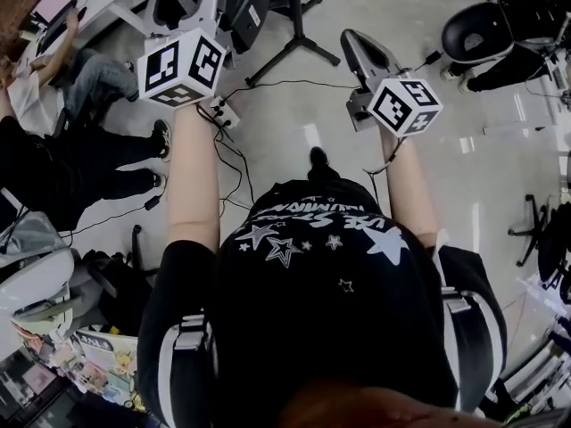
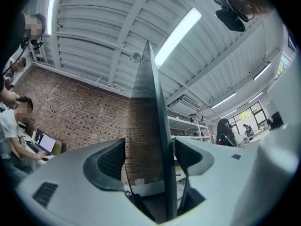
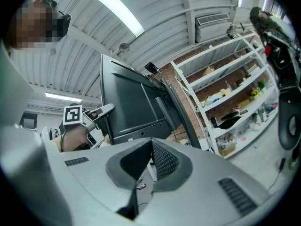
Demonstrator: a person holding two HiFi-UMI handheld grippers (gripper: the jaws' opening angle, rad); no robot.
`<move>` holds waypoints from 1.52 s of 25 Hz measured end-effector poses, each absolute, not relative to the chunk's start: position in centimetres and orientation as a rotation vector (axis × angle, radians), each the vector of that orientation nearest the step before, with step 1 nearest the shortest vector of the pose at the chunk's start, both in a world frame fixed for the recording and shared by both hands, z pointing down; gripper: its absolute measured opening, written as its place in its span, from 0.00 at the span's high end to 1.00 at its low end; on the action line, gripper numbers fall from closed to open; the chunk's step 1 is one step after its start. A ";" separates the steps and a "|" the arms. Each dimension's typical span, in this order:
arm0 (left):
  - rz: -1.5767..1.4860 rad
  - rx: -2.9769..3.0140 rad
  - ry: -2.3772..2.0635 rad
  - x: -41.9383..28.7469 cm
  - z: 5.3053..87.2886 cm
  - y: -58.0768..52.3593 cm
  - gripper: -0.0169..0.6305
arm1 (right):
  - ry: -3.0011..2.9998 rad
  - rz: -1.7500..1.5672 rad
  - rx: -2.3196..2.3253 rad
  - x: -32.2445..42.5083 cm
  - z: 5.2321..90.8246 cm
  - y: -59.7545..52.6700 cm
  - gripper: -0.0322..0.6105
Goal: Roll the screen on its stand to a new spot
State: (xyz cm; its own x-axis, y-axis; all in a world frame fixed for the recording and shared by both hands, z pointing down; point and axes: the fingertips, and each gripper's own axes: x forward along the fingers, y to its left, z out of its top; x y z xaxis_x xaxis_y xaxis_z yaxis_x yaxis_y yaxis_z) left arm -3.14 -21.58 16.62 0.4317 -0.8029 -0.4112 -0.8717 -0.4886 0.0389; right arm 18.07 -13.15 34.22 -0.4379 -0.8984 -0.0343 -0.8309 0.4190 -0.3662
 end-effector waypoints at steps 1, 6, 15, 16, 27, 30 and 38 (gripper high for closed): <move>0.573 -2.502 1.479 -3.4 16.7 -21.0 0.46 | 2.446 -0.440 -1.526 18.1 34.3 -12.8 0.94; 0.594 -2.540 1.486 -5.2 18.1 -17.9 0.46 | 2.452 -0.455 -1.549 17.1 35.1 -10.4 0.94; 0.657 -2.682 1.484 -6.8 23.8 -12.1 0.46 | 2.467 -0.546 -1.625 14.5 38.7 -4.2 0.94; 0.642 -2.711 1.466 -6.2 24.4 -11.4 0.46 | 2.463 -0.553 -1.635 14.8 39.0 -3.6 0.94; 0.504 -2.869 1.341 -0.2 27.1 -4.1 0.54 | 2.456 -0.532 -1.628 17.8 38.1 0.9 0.94; 0.492 -2.892 1.336 1.1 27.1 -1.7 0.61 | 2.480 -0.524 -1.615 18.6 37.6 2.6 0.94; 0.452 -2.922 1.349 2.7 27.9 4.6 0.80 | 2.495 -0.518 -1.589 19.8 37.4 7.8 0.94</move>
State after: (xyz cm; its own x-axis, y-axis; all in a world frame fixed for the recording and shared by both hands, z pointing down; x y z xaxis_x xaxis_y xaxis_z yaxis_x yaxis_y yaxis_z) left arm 2.66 4.58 27.88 0.6176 -0.7594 -0.2046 -0.7293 -0.6503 0.2126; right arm 19.84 7.83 37.42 -0.4332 -0.8988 0.0669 -0.8512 0.3837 -0.3581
